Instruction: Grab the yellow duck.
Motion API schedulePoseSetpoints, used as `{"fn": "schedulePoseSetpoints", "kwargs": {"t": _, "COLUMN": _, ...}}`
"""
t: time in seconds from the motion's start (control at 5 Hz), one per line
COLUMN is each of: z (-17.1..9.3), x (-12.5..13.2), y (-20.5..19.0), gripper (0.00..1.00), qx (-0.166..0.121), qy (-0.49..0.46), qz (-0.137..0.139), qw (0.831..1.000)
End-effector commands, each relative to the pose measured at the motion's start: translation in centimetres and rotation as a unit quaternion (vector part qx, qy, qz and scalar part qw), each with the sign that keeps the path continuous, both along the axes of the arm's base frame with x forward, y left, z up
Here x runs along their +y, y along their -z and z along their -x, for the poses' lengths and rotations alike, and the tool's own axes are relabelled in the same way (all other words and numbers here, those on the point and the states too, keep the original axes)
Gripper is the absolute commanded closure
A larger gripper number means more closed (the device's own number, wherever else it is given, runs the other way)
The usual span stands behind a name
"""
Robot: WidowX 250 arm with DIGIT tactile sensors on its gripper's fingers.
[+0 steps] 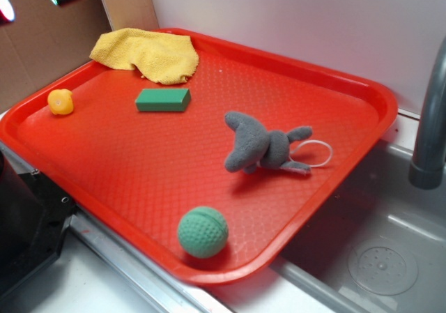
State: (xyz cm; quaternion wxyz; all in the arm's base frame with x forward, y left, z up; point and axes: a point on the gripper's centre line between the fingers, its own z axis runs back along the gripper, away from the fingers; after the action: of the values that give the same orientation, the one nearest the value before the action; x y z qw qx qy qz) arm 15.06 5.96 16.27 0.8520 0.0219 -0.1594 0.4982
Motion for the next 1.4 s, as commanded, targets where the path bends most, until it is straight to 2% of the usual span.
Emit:
{"fn": "schedulePoseSetpoints", "kwargs": {"t": 0.0, "z": -0.1, "x": 4.0, "y": 4.2, "gripper": 0.0, "qx": -0.001, "qy": -0.149, "qz": -0.022, "qw": 0.989}}
{"fn": "schedulePoseSetpoints", "kwargs": {"t": 0.2, "z": -0.2, "x": 5.5, "y": 6.2, "gripper": 0.0, "qx": -0.005, "qy": -0.191, "qz": -0.058, "qw": 0.98}}
{"fn": "schedulePoseSetpoints", "kwargs": {"t": 0.6, "z": -0.3, "x": 8.3, "y": 9.5, "gripper": 0.0, "qx": 0.005, "qy": -0.256, "qz": -0.103, "qw": 0.961}}
{"fn": "schedulePoseSetpoints", "kwargs": {"t": 1.2, "z": -0.2, "x": 8.8, "y": 12.9, "gripper": 0.0, "qx": 0.018, "qy": -0.259, "qz": -0.155, "qw": 0.953}}
